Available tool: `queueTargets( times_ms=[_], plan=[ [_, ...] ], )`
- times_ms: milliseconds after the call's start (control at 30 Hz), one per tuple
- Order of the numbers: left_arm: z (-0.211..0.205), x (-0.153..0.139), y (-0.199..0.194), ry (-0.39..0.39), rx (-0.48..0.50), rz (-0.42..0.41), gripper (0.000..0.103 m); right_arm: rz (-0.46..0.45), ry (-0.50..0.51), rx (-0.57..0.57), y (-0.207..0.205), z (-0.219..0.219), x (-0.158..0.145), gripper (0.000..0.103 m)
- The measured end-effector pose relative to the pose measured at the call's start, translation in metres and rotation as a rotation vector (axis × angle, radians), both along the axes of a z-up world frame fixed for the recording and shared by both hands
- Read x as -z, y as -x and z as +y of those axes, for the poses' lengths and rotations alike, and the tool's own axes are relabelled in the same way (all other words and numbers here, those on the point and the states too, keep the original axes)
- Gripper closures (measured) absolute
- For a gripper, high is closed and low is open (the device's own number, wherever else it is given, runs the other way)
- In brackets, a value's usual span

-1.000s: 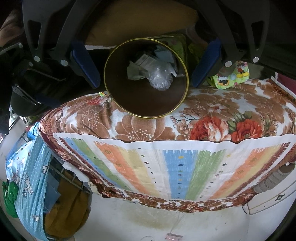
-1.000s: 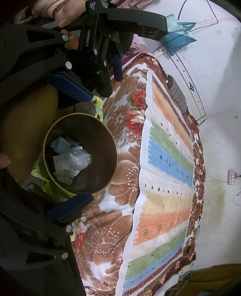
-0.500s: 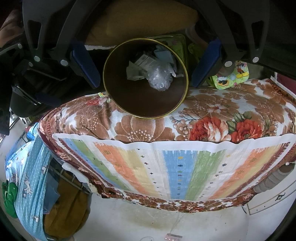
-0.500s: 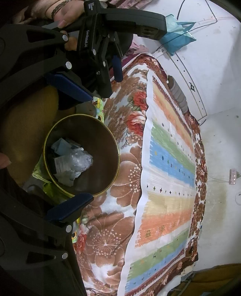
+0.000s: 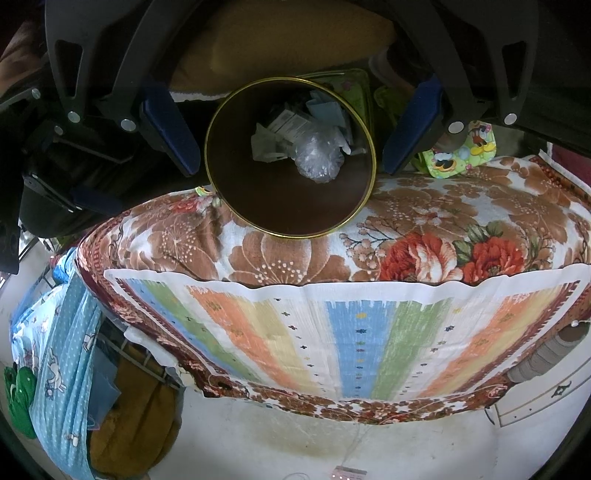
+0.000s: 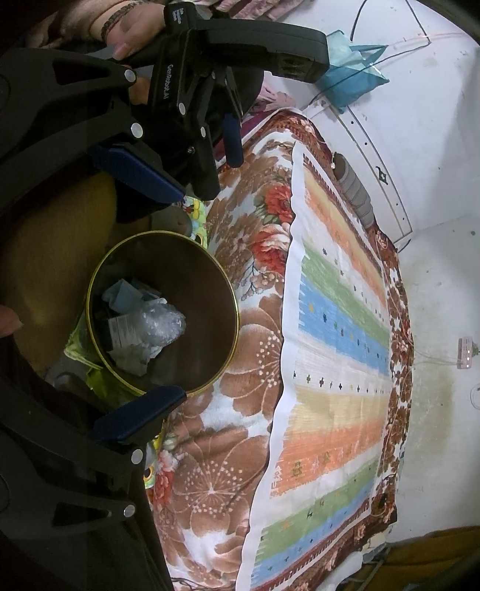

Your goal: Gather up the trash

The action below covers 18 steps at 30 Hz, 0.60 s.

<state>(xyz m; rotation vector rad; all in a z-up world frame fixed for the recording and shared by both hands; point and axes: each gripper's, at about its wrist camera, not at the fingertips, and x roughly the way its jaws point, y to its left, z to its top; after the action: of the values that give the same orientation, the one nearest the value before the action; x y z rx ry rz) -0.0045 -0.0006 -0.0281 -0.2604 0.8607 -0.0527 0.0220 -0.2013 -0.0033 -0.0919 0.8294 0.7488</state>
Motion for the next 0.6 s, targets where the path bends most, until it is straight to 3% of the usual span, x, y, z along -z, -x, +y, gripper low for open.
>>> queueTargets(
  times_ms=[600],
  plan=[
    [-0.0004, -0.0005, -0.0002, -0.001, 0.000, 0.001, 0.006, 0.001, -0.002, -0.001, 0.0012, 0.0017, -0.0004, 0.009]
  ],
)
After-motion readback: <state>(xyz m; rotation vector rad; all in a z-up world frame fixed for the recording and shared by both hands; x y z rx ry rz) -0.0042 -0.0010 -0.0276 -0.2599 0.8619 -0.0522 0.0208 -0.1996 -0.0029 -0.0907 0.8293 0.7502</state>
